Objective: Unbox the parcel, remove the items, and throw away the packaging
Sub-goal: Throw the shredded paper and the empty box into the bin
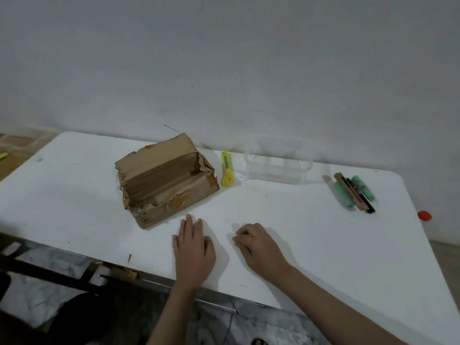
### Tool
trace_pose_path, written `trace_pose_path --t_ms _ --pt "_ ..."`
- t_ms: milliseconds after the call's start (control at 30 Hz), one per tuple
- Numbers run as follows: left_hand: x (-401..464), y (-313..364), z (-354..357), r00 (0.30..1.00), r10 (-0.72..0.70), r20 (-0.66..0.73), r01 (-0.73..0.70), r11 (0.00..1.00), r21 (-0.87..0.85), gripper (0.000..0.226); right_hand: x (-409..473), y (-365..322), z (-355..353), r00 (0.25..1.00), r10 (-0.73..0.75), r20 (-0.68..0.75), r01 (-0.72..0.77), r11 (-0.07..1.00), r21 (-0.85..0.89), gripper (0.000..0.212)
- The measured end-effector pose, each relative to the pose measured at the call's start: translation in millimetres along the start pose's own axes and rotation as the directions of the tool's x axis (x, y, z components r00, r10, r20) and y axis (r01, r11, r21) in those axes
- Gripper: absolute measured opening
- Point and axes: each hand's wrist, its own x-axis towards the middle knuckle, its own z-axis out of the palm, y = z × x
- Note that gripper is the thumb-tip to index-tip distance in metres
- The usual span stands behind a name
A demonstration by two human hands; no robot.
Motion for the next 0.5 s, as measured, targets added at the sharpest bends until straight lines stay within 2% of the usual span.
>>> trace_pose_path --t_ms 67,200,333,500 --pt "1 0 0 1.000 -0.002 0.012 0.002 1.000 0.014 0.062 -8 0 -1 0.998 0.025 -0.049 -0.028 0.998 -0.052 0.023" --pt "1 -3 -1 0.999 0.014 0.038 -0.015 1.000 0.013 0.053 -25 -9 -5 0.975 0.144 -0.168 -0.174 0.968 -0.180 0.005" --pt "0 -1 -4 0.998 0.026 0.052 -0.026 1.000 -0.002 0.052 -44 -17 -13 0.923 0.284 -0.259 -0.336 0.924 -0.185 0.031" --pt "-2 -2 -9 0.995 0.046 0.089 -0.043 0.998 -0.036 0.053 -60 -31 -22 0.847 0.399 -0.352 -0.464 0.877 -0.122 0.037"
